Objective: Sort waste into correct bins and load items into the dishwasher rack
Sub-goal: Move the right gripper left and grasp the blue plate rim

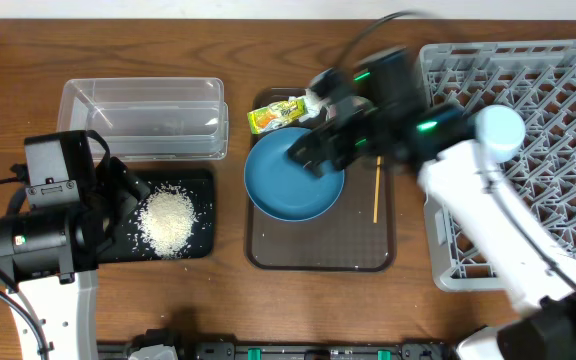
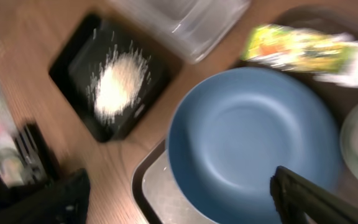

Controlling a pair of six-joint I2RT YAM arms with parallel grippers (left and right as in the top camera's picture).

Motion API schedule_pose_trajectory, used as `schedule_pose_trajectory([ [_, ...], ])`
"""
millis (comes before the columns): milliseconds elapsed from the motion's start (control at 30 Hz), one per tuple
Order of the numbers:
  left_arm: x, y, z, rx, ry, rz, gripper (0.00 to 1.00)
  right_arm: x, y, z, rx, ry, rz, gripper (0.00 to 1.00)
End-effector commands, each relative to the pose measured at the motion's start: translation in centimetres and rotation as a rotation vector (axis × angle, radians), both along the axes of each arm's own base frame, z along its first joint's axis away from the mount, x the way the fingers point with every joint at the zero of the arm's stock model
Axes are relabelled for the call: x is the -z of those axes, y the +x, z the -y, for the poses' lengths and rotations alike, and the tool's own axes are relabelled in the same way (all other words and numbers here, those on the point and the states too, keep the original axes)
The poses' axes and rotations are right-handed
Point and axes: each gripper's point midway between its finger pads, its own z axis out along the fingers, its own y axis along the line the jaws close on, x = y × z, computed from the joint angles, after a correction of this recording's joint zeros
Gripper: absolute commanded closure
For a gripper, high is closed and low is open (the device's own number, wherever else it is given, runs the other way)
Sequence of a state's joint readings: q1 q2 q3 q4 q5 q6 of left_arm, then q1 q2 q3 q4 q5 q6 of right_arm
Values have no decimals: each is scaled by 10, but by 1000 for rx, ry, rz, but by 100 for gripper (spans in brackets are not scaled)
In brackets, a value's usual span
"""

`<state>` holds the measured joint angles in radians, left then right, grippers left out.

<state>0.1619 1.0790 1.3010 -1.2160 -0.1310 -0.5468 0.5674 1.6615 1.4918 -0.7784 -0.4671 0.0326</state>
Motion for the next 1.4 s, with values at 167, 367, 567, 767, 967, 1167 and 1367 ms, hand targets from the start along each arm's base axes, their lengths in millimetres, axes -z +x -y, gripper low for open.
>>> schedule_pose_trajectory([
  [167, -4, 0, -2, -12, 7, 10, 2, 89, -30, -64, -68, -245, 32, 30],
  [367, -4, 0, -2, -12, 7, 10, 3, 148, -36, -73, -13, -411, 39, 33],
  [567, -4, 0, -2, -12, 7, 10, 3, 173, -41, -73, -10, -465, 14, 47],
  [767, -4, 0, -2, -12, 7, 10, 3, 186, -44, -70, -16, -491, -5, 59],
  [967, -4, 0, -2, -12, 7, 10, 3, 194, -47, -69, -23, -509, -21, 61],
  [1167, -4, 0, -2, -12, 7, 10, 3, 194, -51, -73, 1, -494, -41, 75],
  [1367, -4, 0, -2, -12, 7, 10, 2, 185, -57, -85, -29, -439, -79, 92],
])
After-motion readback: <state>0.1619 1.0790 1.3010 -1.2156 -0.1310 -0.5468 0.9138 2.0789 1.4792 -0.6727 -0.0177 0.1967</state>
